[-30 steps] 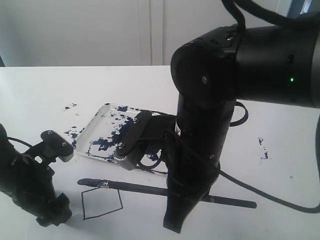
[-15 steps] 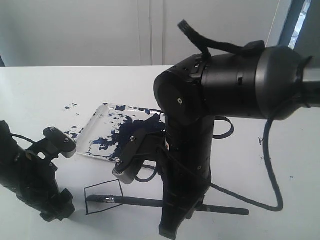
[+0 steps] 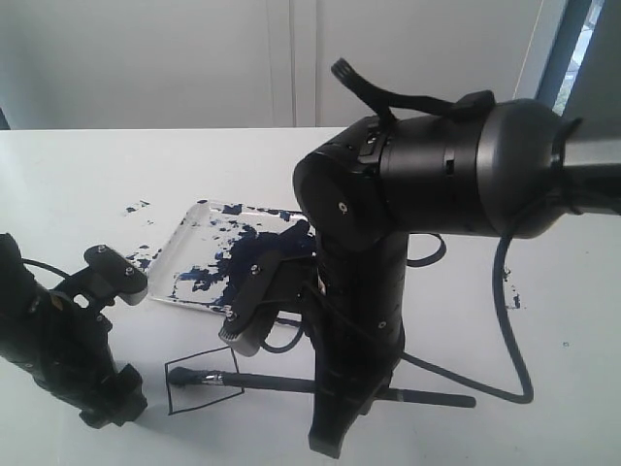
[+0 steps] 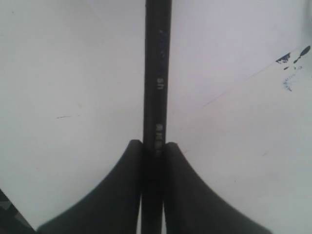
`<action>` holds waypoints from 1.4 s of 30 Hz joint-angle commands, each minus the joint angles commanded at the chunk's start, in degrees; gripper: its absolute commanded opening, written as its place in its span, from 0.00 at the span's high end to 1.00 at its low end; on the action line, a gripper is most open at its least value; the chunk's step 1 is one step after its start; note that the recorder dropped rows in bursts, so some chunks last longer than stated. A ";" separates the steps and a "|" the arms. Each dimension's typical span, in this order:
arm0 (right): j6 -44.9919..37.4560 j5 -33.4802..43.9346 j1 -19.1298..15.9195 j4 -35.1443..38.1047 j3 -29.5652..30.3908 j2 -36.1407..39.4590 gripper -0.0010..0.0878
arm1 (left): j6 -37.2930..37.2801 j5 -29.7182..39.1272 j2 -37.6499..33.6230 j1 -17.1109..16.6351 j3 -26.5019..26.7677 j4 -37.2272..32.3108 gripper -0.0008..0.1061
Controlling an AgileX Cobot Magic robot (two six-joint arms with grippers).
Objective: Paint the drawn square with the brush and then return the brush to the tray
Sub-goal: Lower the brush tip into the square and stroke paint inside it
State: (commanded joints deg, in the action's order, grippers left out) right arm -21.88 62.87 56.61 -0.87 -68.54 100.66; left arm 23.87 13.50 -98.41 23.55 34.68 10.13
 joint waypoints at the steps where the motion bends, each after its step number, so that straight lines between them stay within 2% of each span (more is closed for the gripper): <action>1: 0.00 0.00 0.00 -0.25 0.00 0.00 0.99 | 0.00 0.00 0.00 0.00 0.00 0.00 0.22; 11: 1.73 0.38 0.00 -4.78 0.00 0.00 0.99 | 0.00 0.00 0.00 0.00 0.00 0.00 0.22; 21: 1.71 3.92 0.00 -5.81 0.00 0.00 0.99 | -1.12 0.02 0.00 0.00 0.00 0.00 0.22; 30: 5.83 7.09 0.00 -13.20 0.00 0.00 0.99 | -1.12 0.02 0.00 0.00 0.00 0.00 0.22; 35: 5.83 7.09 0.00 -12.31 0.00 0.00 0.99 | -1.12 0.02 0.00 0.00 0.00 0.00 0.22; 42: 5.49 4.80 0.00 -7.18 0.00 0.00 0.99 | -1.12 0.02 0.00 0.00 0.00 0.00 0.22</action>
State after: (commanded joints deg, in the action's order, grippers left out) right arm -16.39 67.67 56.61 -8.05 -68.54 100.66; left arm 22.75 13.52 -98.41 23.55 34.68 10.13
